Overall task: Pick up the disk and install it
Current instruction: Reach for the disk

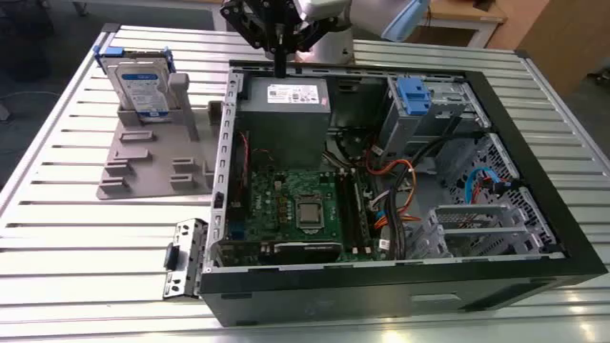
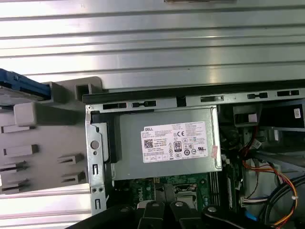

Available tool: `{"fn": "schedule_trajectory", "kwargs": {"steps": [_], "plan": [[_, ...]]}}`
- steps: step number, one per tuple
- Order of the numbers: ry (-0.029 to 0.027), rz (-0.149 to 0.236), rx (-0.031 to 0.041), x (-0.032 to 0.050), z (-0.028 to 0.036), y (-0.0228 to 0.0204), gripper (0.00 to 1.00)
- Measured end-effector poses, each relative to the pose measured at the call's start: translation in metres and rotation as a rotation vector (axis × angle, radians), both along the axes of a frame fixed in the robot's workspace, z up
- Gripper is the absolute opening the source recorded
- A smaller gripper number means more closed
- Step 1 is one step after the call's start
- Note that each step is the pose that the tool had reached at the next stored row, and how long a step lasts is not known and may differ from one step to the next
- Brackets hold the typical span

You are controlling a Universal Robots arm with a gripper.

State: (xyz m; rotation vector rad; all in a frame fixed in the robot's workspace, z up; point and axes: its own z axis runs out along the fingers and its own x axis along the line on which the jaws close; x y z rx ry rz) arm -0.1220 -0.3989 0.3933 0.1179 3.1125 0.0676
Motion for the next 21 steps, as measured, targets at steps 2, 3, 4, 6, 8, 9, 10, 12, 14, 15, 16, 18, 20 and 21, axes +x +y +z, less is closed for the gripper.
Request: {"fn": "schedule_trajectory", "kwargs": {"steps": [2,3,4,6,8,9,10,12,14,15,16,18,20,21], "plan": [[0.0,0.0,0.0,0.0,0.0,0.0,0.1],[0.0,0.0,0.0,0.0,0.0,0.0,0.1],[0.0,0.0,0.0,0.0,0.0,0.0,0.1],[0.0001,0.0,-0.0001,-0.0006,0.0,0.0001,0.1],[0.0,0.0,-0.0001,-0.0015,0.0,0.0,0.1],[-0.0001,0.0,0.0001,-0.0023,0.0,0.0,0.1],[-0.0001,0.0,0.0001,-0.0028,0.0,0.0,0.1],[0.0,0.0,-0.0001,-0.0048,0.0,0.0,0.1],[0.0,0.0,0.0,-0.0063,0.0,0.0,0.1],[0.0,0.0,-0.0001,-0.0073,0.0,0.0,0.1],[0.0,0.0,-0.0001,-0.0089,0.0,-0.0001,0.1],[0.0,0.0,0.0,-0.011,0.0,0.0,0.1],[-0.0001,0.0,0.0001,-0.0125,-0.0001,0.0,0.1],[0.0,0.0,0.0,-0.0132,0.0,0.0,0.1]]}}
